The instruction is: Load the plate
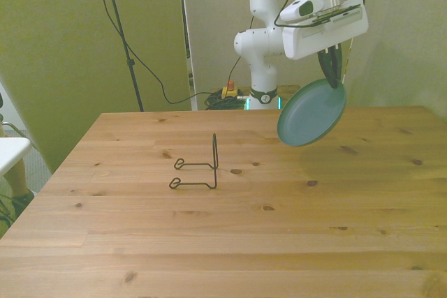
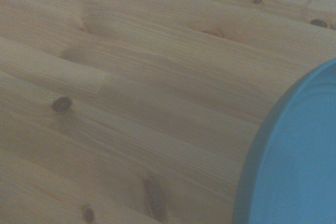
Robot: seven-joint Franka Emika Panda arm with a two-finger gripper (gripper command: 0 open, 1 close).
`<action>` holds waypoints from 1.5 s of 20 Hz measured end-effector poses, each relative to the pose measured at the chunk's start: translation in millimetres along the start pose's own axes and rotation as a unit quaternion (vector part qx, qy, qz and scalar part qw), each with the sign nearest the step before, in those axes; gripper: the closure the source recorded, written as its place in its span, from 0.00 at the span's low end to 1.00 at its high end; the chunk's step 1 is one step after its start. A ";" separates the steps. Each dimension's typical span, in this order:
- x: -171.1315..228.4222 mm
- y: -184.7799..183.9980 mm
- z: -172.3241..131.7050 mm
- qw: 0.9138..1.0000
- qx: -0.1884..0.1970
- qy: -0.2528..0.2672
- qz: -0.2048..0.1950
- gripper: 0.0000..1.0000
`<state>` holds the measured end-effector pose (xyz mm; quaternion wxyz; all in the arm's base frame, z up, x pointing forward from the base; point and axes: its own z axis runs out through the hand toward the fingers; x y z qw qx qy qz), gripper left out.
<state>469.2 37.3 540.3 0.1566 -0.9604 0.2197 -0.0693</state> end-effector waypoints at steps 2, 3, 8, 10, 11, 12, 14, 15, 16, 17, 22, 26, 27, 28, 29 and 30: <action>1.5 3.6 -2.5 1.000 -0.005 0.013 0.002 1.00; 1.7 4.4 -2.6 1.000 -0.004 0.013 0.003 1.00; 23.7 61.1 -26.6 0.999 0.043 -0.007 0.004 1.00; 36.3 98.6 -45.5 0.998 0.063 -0.001 0.009 1.00; 40.0 112.4 -54.0 0.997 0.070 0.000 0.008 1.00; 42.8 123.2 -61.9 0.997 0.077 0.001 0.006 1.00; 47.1 134.5 -78.2 0.996 0.085 0.006 0.000 1.00; 49.1 137.3 -86.3 0.996 0.089 0.011 -0.003 1.00; 50.5 140.0 -94.1 0.996 0.094 0.013 -0.005 1.00; 51.8 143.6 -101.6 0.995 0.097 0.015 -0.006 1.00; 62.8 179.1 -126.4 0.992 0.117 0.025 -0.033 1.00; 84.9 184.7 -118.6 0.989 0.135 0.021 -0.054 1.00; 92.5 184.1 -114.2 0.989 0.138 0.018 -0.057 1.00; 100.2 183.8 -110.3 0.988 0.141 0.013 -0.059 1.00; 107.3 184.1 -107.4 0.988 0.145 0.009 -0.061 1.00; 113.7 185.4 -105.1 0.987 0.148 0.004 -0.063 1.00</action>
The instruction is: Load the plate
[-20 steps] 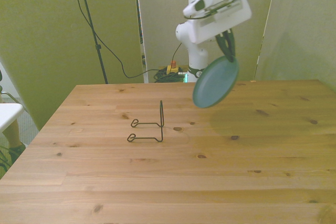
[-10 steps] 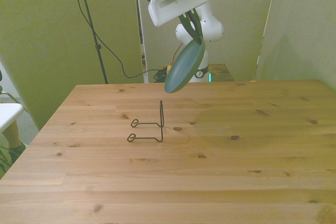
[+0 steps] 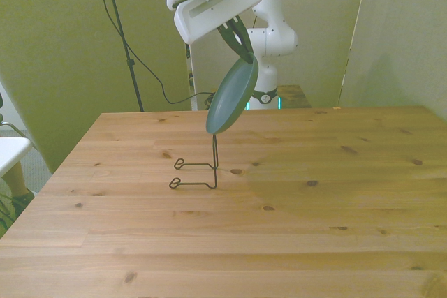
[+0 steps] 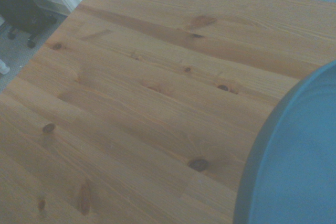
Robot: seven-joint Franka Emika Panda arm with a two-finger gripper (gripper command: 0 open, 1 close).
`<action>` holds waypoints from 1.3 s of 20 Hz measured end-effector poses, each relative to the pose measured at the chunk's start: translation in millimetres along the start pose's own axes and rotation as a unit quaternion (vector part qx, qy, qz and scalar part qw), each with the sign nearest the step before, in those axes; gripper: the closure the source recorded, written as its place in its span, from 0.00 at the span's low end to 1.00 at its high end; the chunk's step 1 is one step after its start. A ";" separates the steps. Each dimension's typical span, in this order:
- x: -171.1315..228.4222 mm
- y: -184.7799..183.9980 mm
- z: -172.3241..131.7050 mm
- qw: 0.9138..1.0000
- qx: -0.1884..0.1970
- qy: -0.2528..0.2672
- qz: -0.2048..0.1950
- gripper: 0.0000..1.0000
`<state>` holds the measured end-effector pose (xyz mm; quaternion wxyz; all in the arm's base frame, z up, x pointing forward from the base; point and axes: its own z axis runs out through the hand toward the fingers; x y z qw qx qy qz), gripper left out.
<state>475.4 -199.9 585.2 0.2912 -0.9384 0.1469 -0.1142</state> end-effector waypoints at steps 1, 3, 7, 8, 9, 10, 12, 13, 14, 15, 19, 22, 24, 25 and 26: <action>5.0 3.3 1.2 1.000 0.005 -0.005 -0.001 1.00; 12.9 12.3 1.0 1.000 0.011 -0.010 0.000 1.00; 21.9 37.7 1.7 1.000 0.022 -0.015 0.009 1.00; 23.4 43.9 2.2 0.999 0.025 -0.017 0.010 1.00; 24.5 50.1 2.6 0.999 0.028 -0.018 0.010 1.00; 25.7 55.6 3.4 0.999 0.032 -0.018 0.011 1.00; 27.5 66.6 5.0 0.999 0.038 -0.021 0.009 1.00; 28.7 71.7 6.3 0.999 0.040 -0.022 0.009 1.00; 29.6 76.0 6.9 0.999 0.041 -0.022 0.007 1.00; 30.4 79.9 7.5 0.999 0.044 -0.023 0.004 1.00; 31.1 97.5 10.8 0.997 0.065 -0.028 -0.007 1.00; 36.0 108.2 19.6 0.997 0.070 -0.033 -0.009 1.00; 38.1 115.0 25.0 0.997 0.073 -0.035 -0.010 1.00; 38.4 119.2 26.1 0.997 0.074 -0.034 -0.010 1.00; 38.4 123.5 26.2 0.997 0.076 -0.033 -0.010 1.00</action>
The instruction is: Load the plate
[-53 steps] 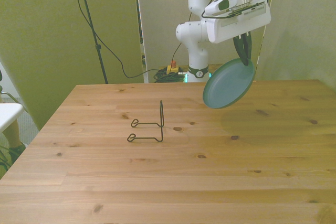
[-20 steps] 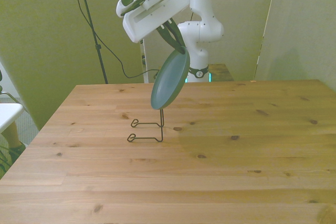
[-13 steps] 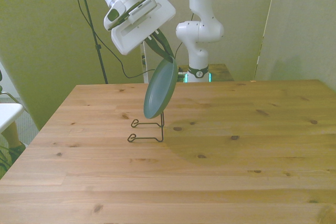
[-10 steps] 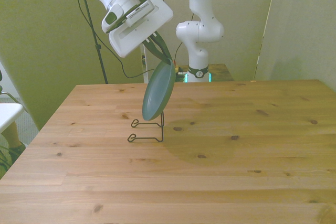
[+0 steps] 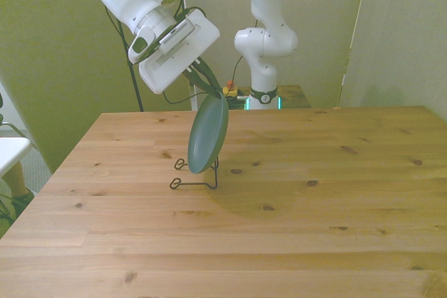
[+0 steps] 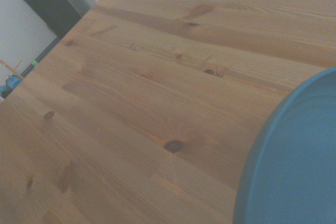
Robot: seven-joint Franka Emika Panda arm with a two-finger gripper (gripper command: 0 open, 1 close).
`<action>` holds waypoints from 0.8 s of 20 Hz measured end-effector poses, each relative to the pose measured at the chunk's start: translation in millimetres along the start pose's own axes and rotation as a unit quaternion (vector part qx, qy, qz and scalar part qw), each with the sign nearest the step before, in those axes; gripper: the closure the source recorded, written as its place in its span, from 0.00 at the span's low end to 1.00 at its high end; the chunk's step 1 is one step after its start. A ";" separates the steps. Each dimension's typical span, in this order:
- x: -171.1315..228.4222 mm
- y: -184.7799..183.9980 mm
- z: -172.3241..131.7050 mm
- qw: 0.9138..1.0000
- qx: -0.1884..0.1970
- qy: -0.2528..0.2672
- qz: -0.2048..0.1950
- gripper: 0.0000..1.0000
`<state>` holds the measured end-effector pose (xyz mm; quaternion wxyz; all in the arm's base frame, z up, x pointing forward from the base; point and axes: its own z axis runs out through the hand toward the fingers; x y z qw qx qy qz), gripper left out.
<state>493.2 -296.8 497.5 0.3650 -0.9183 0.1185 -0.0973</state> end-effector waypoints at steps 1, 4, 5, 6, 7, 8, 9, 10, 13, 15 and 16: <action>-0.2 4.1 -0.5 1.000 0.001 0.001 0.000 1.00; -2.1 13.9 0.9 1.000 0.006 0.002 -0.004 1.00; -2.6 16.3 1.6 1.000 0.008 0.003 -0.005 1.00; -2.8 18.5 2.1 1.000 0.009 0.003 -0.005 1.00; -2.9 20.6 3.0 1.000 0.011 0.003 -0.005 1.00; -3.1 22.8 4.2 1.000 0.012 0.003 -0.005 1.00; -3.6 24.9 5.7 1.000 0.014 0.002 -0.005 1.00; -4.2 26.5 7.5 1.000 0.015 0.001 -0.005 1.00; -4.3 27.3 9.8 1.000 0.016 -0.001 -0.005 1.00; -4.0 27.1 10.2 1.000 0.016 0.000 -0.005 1.00; -3.9 27.1 10.4 1.000 0.015 0.000 -0.005 1.00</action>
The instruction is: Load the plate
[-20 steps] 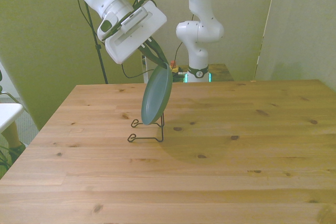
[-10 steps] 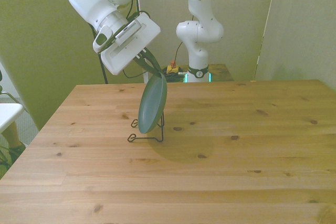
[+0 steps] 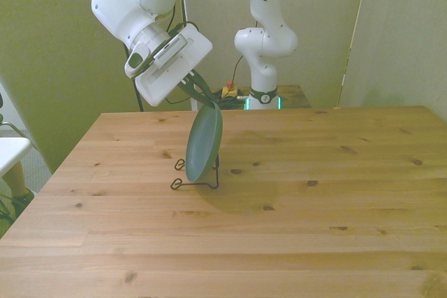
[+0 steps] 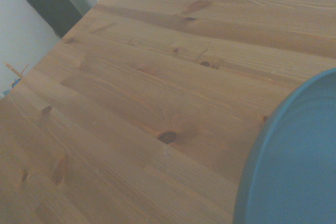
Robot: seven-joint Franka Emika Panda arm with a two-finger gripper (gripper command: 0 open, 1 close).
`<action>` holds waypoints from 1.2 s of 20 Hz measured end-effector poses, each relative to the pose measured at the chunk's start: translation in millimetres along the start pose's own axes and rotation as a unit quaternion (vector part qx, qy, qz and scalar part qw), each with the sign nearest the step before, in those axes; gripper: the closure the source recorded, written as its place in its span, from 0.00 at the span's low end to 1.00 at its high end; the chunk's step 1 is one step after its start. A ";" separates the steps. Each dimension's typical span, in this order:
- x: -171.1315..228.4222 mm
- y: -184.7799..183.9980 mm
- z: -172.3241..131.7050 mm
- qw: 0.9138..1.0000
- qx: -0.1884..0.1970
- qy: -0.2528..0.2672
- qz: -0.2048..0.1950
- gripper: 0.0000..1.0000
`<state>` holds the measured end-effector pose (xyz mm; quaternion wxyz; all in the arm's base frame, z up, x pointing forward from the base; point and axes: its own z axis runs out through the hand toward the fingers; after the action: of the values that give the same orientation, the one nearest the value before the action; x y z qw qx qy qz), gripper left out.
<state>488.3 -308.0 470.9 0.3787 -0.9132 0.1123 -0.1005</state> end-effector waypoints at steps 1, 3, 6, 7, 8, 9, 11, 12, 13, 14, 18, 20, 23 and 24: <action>0.2 0.1 0.2 1.000 0.000 0.000 0.000 1.00; 0.6 0.8 0.7 1.000 -0.001 0.000 0.000 1.00; 2.0 3.1 2.9 1.000 -0.002 0.001 0.002 1.00; 2.6 3.4 3.9 1.000 -0.003 0.000 0.002 1.00; 3.2 3.6 4.7 1.000 -0.003 -0.001 0.002 1.00; 3.7 3.9 5.6 1.000 -0.003 -0.001 0.002 1.00; 4.5 5.1 7.4 1.000 -0.003 -0.002 0.004 0.00; 5.0 5.3 8.2 1.000 -0.003 -0.003 0.004 0.00; 5.4 5.0 8.7 1.000 -0.003 -0.003 0.004 0.00; 5.9 4.3 8.9 1.000 -0.003 -0.003 0.003 0.00; 7.6 1.7 7.0 1.000 -0.005 -0.002 0.000 0.00; 8.6 0.3 5.4 1.000 -0.005 0.000 -0.001 0.00; 10.3 -2.5 4.2 1.000 -0.006 0.001 -0.001 0.00; 11.4 -5.2 3.9 1.000 -0.007 0.001 -0.002 0.00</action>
<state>500.9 -305.1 473.0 0.3722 -0.9158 0.1120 -0.1014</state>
